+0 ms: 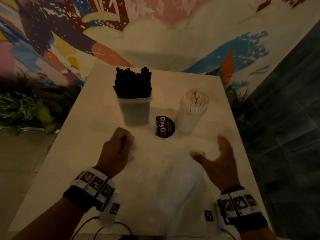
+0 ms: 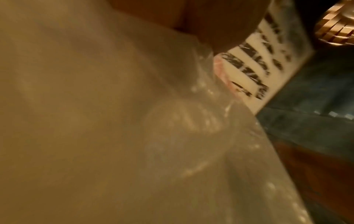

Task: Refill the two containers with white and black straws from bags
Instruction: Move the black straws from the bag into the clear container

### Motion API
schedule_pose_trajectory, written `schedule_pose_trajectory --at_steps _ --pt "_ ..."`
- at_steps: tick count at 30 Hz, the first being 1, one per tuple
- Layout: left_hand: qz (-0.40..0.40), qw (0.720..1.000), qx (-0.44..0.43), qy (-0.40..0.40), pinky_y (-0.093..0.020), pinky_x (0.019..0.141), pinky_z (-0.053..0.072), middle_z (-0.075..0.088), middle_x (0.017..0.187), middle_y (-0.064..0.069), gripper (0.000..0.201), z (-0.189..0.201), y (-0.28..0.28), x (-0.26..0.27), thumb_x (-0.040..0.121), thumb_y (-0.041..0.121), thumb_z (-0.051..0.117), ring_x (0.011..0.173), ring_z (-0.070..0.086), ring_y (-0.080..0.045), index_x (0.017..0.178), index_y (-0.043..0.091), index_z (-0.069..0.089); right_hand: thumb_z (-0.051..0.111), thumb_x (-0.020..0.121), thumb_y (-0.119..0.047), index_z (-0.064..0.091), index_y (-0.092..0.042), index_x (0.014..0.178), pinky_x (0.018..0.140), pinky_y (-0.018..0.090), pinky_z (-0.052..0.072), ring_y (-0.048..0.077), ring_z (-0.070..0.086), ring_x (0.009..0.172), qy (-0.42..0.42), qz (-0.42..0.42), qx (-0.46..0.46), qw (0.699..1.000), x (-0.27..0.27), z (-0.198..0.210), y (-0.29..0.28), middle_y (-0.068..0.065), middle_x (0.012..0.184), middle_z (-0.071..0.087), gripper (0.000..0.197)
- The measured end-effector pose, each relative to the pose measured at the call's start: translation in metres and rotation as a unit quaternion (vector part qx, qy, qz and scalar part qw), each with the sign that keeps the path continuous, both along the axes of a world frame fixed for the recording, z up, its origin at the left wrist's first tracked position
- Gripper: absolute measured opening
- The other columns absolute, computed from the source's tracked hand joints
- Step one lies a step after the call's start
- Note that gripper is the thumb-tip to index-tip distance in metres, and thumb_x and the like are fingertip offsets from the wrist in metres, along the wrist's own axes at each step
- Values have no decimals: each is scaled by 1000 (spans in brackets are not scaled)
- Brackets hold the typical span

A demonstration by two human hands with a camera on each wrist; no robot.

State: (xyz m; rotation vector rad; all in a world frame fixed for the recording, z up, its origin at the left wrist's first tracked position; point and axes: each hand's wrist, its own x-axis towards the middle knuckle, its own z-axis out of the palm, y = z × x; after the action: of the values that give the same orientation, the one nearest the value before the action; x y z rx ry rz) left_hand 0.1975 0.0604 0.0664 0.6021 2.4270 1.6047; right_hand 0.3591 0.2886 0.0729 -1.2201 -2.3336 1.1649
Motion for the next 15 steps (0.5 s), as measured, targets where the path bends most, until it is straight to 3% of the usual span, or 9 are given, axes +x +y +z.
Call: schedule_pose_trajectory --at_steps 3,5,6,7,9,11,12,13,15 --pt "-138 981 -68 116 -17 55 45 61 73 3 16 28 24 12 93 40 41 60 58 -8 84 26 42 73 45 -73 19 -33 147 114 35 23 12 21 141 49 184 111 975 -24 51 -7 -7 154 22 122" --pt "-207 964 -42 161 -11 59 42 58 85 13 15 48 39 23 89 43 37 67 56 -3 87 30 42 84 47 -65 33 -34 138 109 39 36 12 37 133 35 324 37 945 -50 66 -13 -10 144 42 108" --pt "-232 958 -16 166 -10 62 42 57 89 18 13 56 44 28 88 42 39 71 56 -2 90 30 43 87 56 -52 48 -28 126 100 42 46 15 52 120 46 365 -25 930 -58 66 -13 -7 128 57 84" --pt "-245 957 2 154 -11 66 44 54 94 23 17 62 47 30 85 43 45 76 56 -2 97 31 44 85 65 -38 60 -16 113 90 43 52 19 63 104 73 375 -81 920 -62 66 -11 -1 109 68 58" --pt "-235 969 -47 59 -18 76 49 51 109 24 62 65 40 21 67 54 67 85 57 -3 117 36 36 78 76 -8 70 -5 91 74 29 57 10 69 79 143 319 -174 921 -57 64 2 -3 80 73 18" --pt "-236 934 -267 -1 -29 88 49 55 115 16 91 57 23 6 49 67 74 97 58 -8 126 40 33 71 76 7 70 -4 86 67 20 54 4 67 69 182 256 -212 925 -45 58 15 -7 69 72 15" --pt "-244 909 -337 -4 -32 93 47 56 114 16 88 52 15 1 49 70 72 101 57 -10 124 35 43 69 77 11 70 -2 88 66 22 55 7 67 69 190 233 -225 927 -39 56 21 -4 70 72 17" --pt "-249 906 -342 -1 -32 92 47 59 107 18 78 46 9 -3 50 72 69 99 57 -9 114 30 54 65 78 14 69 1 90 65 24 56 12 68 69 194 213 -238 928 -35 51 26 1 71 71 18" --pt "-229 946 -228 -26 -26 76 52 67 86 14 58 42 1 -6 47 72 66 83 63 -5 86 29 66 60 80 17 67 3 92 69 35 59 24 65 74 204 180 -266 925 -31 44 30 17 77 66 19"
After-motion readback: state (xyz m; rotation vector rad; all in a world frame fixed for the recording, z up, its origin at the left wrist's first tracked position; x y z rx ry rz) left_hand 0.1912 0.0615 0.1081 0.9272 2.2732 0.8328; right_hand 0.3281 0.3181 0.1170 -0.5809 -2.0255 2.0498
